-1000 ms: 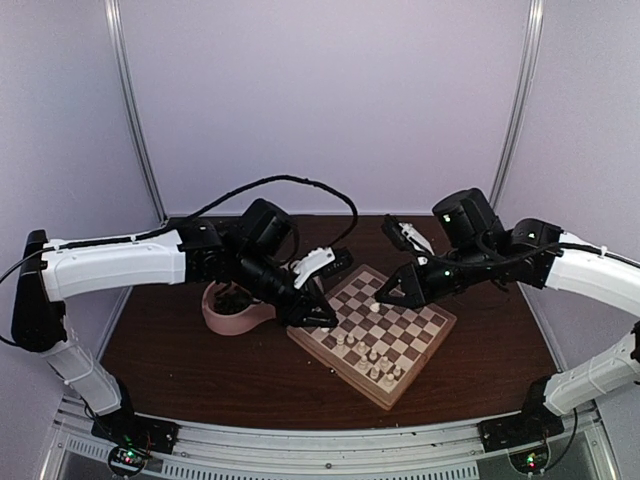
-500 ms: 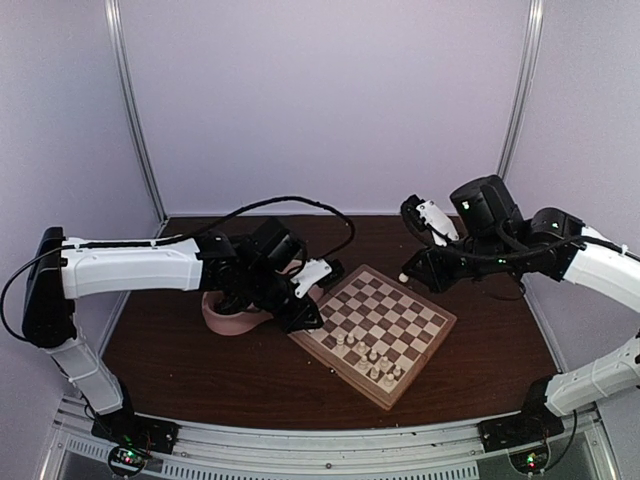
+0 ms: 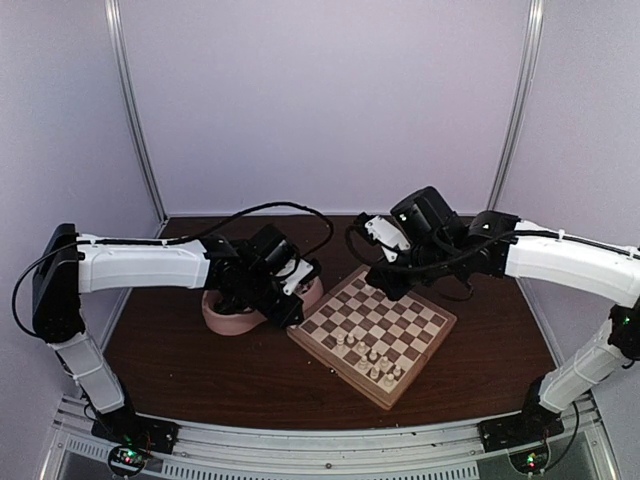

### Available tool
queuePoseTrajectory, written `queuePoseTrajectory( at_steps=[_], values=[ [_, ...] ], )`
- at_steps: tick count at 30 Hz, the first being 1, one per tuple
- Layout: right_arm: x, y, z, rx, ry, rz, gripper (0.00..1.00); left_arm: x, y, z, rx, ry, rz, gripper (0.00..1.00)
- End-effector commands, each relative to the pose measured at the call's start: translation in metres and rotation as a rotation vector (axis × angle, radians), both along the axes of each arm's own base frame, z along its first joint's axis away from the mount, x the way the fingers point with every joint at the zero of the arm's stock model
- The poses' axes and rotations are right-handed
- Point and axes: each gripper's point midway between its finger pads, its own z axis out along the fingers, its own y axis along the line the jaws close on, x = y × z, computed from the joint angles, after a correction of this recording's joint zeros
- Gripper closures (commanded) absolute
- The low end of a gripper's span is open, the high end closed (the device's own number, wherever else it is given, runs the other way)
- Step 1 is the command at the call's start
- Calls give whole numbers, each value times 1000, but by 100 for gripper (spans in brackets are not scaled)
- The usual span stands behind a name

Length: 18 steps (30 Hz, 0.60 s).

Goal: Set up the chess pieces on the board
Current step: Place the pawn at c2.

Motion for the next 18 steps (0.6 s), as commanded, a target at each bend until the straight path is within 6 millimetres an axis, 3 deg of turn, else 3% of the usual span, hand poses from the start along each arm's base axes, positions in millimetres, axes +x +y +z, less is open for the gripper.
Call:
queuePoseTrajectory(
  at_steps=[1,9,18],
  values=[
    [4,27,-15,53,20,39,91,10,14,-8,-23,49,95,88],
    [7,54,-71,0,112,83,91,16,30,-14,-89,119,144,88],
    [10,59,-116,-79,173,82,91,12,29,-15,-89,133,117,88]
  ],
)
